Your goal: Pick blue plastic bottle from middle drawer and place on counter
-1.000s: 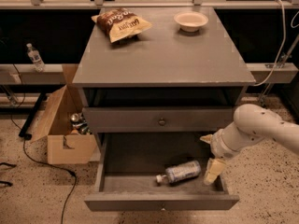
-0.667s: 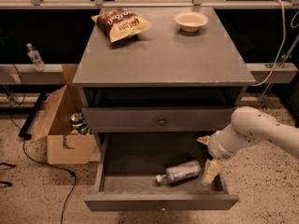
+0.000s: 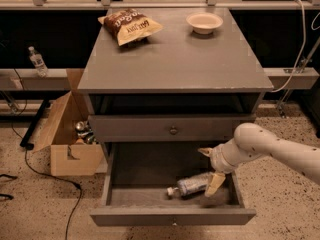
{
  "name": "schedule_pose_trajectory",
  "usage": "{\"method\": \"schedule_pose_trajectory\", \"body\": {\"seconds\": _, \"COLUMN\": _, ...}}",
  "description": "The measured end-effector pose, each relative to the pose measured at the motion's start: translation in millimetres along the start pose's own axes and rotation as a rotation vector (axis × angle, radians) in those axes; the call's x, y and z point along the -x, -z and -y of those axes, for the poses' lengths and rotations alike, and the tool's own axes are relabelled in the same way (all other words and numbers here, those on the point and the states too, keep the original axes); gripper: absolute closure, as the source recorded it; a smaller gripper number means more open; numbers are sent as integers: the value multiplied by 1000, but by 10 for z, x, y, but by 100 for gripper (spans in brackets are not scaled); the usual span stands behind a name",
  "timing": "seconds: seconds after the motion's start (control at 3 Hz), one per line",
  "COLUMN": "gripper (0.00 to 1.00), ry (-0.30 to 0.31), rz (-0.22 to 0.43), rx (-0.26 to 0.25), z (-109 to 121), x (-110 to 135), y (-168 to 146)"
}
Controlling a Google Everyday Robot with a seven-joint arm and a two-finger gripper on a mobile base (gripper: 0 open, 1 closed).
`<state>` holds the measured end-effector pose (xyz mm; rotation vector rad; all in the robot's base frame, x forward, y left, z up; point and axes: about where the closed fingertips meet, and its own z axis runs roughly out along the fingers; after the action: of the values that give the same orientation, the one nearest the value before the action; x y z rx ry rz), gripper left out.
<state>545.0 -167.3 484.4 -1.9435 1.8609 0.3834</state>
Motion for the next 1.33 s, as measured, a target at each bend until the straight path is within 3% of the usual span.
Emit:
{"method": "schedule_pose_trajectory", "body": {"seconds": 0.67, "gripper": 0, "ry": -18, "rz": -8, "rx": -28, "z": 213, "x": -289, "y": -506}}
{"method": "schedule_pose_trajectory", "body": {"seconds": 1.33, "gripper": 0, "ry": -33, "rz": -36, "rx": -38, "z": 202, "x": -486, "y": -876}}
